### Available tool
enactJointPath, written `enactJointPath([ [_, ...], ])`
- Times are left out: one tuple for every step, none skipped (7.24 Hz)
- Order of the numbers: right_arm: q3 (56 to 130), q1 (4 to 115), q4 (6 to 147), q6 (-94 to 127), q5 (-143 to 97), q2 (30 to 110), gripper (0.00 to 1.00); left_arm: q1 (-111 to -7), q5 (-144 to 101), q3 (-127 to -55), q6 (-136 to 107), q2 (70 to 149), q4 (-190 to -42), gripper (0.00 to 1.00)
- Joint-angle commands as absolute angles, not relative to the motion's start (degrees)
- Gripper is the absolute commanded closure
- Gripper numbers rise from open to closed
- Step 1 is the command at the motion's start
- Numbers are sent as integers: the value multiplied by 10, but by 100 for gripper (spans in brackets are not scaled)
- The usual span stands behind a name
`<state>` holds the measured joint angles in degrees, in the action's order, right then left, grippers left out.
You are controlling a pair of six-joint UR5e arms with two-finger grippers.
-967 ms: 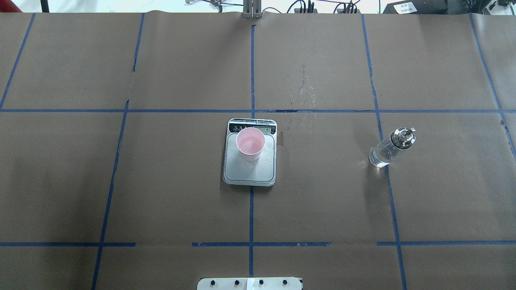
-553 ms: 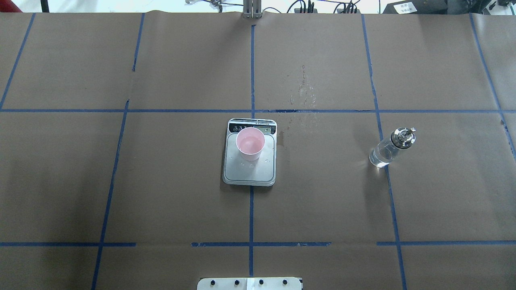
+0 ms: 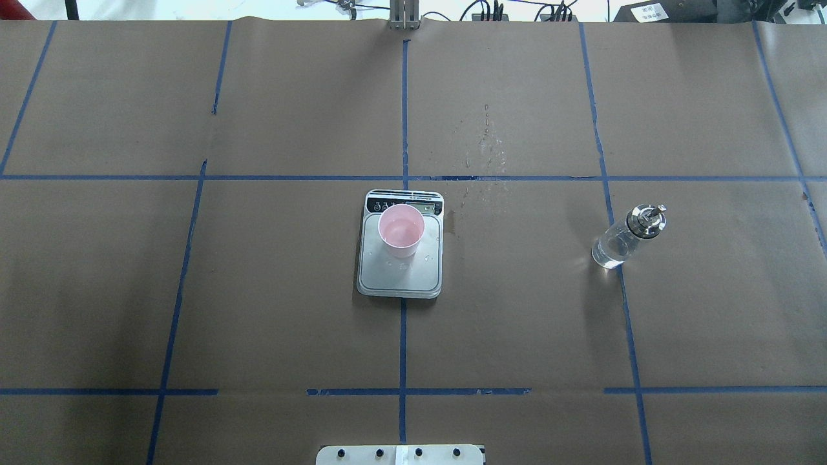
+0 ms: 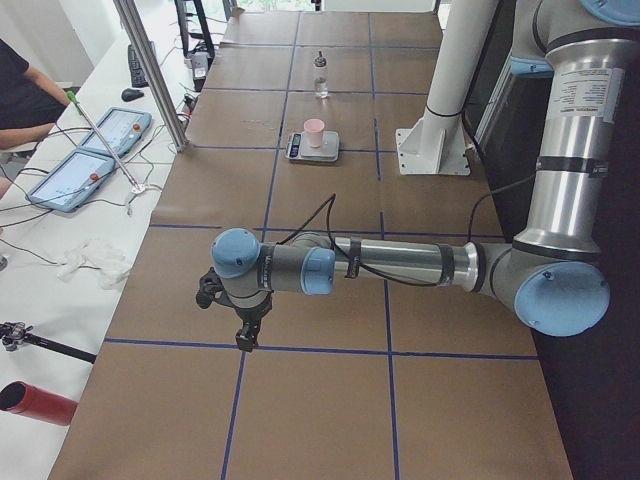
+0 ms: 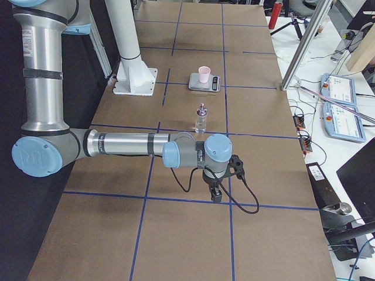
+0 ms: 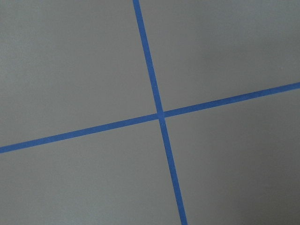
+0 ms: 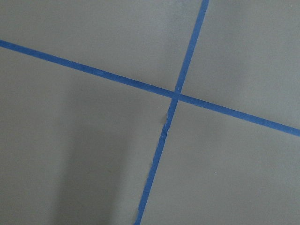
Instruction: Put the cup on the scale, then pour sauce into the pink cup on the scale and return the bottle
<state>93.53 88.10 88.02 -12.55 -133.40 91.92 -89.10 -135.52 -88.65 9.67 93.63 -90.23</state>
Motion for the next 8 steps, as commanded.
enactJointPath([
  [933, 873, 906, -126, -1320, 910, 0, -891, -1358, -888, 98, 932, -902, 0],
  [936, 874, 938, -131, -1318, 890, 0, -890, -1358, -882, 98, 922, -909, 0],
  [931, 874, 939, -131, -1313, 896, 0, -890, -1357, -889, 97, 921, -905, 0],
  [932, 873, 940, -132, -1313, 893, 0, -890, -1357, -889, 97, 920, -905, 0],
  [932, 873, 940, -131, -1312, 891, 0, -890, -1356, -889, 97, 921, -906, 0],
  [933, 873, 939, -131, -1312, 893, 0, -889, -1352, -888, 96, 926, -904, 0],
  [935, 873, 939, -131, -1313, 895, 0, -890, -1353, -880, 98, 916, -906, 0],
  [938, 873, 939, -131, -1314, 896, 0, -897, -1357, -903, 104, 876, -909, 0],
])
